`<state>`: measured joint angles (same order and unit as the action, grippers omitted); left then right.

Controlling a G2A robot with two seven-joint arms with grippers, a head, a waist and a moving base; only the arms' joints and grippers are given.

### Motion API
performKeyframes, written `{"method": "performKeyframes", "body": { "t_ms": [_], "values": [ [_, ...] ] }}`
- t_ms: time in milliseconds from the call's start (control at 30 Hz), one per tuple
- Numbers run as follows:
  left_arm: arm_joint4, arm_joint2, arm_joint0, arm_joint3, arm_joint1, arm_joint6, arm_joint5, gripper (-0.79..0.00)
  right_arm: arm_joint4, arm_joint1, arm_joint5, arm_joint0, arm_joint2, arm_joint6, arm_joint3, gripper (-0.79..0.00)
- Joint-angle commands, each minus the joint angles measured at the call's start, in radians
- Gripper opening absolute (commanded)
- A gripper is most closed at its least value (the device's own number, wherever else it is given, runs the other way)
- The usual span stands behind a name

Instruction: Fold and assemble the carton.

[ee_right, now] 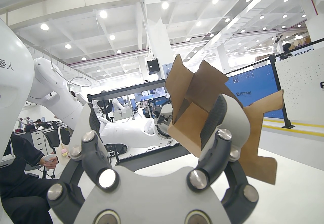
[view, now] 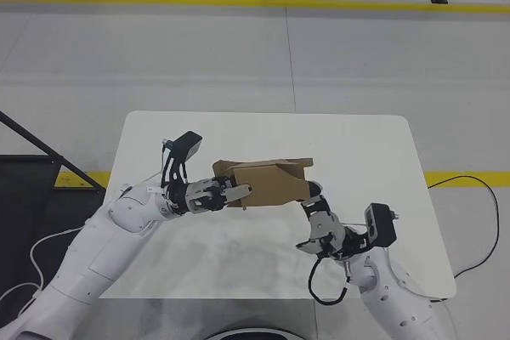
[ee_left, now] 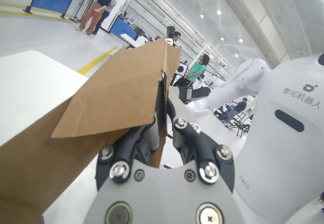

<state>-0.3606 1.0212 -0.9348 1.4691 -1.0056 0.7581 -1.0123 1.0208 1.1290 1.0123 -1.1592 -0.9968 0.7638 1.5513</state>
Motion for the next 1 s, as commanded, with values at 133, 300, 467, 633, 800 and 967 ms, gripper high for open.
{"method": "performKeyframes", "body": {
  "t_ms": [133,300,467,633,800,967],
  "values": [
    [-0.003,0.000,-0.002,0.000,-0.001,0.002,0.000,-0.785,0.002,-0.001,-0.001,-0.005,-0.011,0.001,-0.004,0.000],
    [-0.003,0.000,-0.002,0.000,-0.001,0.002,0.000,-0.785,0.002,-0.001,-0.001,-0.005,-0.011,0.001,-0.004,0.000],
    [-0.003,0.000,-0.002,0.000,-0.001,0.002,0.000,-0.785,-0.007,0.001,-0.025,-0.012,-0.011,-0.024,0.011,0.000],
    [0.036,0.009,-0.021,0.031,-0.002,-0.030,0.035,-0.785,-0.034,0.003,-0.027,-0.021,-0.020,-0.077,0.032,0.000],
    [0.054,0.014,-0.030,0.043,-0.004,-0.040,0.042,-0.785,-0.049,0.006,-0.021,-0.025,-0.029,-0.112,0.039,0.000],
    [0.057,0.014,-0.032,0.044,-0.005,-0.040,0.047,-0.785,-0.062,0.009,0.000,-0.023,-0.035,-0.152,0.038,0.000]
  ]
}}
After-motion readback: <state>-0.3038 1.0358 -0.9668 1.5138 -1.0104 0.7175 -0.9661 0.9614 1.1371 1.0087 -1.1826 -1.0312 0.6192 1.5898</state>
